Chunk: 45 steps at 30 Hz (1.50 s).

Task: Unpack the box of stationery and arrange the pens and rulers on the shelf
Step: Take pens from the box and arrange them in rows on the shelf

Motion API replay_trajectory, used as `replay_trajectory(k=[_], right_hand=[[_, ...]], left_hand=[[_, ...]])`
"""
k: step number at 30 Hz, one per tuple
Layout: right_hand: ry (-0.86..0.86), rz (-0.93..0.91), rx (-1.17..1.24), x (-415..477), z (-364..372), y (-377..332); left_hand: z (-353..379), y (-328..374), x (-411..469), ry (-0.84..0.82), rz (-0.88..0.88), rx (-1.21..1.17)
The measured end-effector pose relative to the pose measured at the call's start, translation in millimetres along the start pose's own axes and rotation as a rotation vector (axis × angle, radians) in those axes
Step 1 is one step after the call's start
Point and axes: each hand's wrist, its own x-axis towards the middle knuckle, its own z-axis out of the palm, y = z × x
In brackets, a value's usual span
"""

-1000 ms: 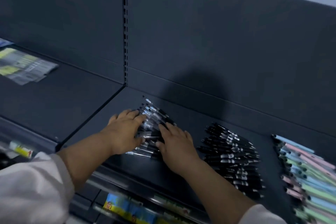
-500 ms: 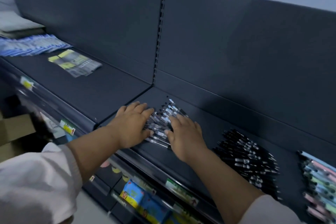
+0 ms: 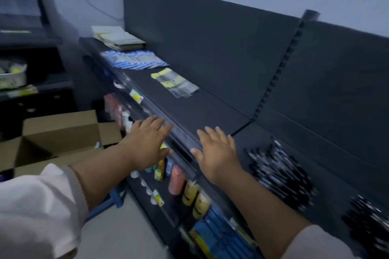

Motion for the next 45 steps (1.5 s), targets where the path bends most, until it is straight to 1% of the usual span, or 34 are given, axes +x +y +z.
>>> replay_trajectory(k=[5, 9, 12, 17, 23, 27, 31, 39, 45], right_hand=[[-0.005, -0.107, 0.027, 49, 25, -104], [-0.035, -0.205, 0.055, 85, 46, -182], [-0.084, -0.263, 0.065, 107, 58, -226], [-0.128, -0.344, 0.06, 148, 78, -281], [-0.206, -0.413, 0.073, 219, 113, -318], [-0.282, -0.441, 0.095, 275, 134, -336], [-0.317, -0.479, 0.081, 330, 159, -352], [-0.517, -0.43, 0.067, 420, 238, -375], [-0.626, -0.349, 0.048, 462, 318, -377]], left_hand=[[7, -112, -38, 0.008, -0.132, 0.012], [11, -195, -73, -0.024, -0.248, 0.023], [18, -246, -92, -0.042, -0.35, 0.014], [29, -308, -110, -0.079, -0.467, -0.026], [53, -364, -99, -0.107, -0.587, -0.068], [69, -397, -77, -0.132, -0.654, -0.09], [92, -431, -50, -0.166, -0.71, -0.146], [159, -490, -13, -0.261, -0.769, -0.214], [234, -529, 6, -0.304, -0.752, -0.25]])
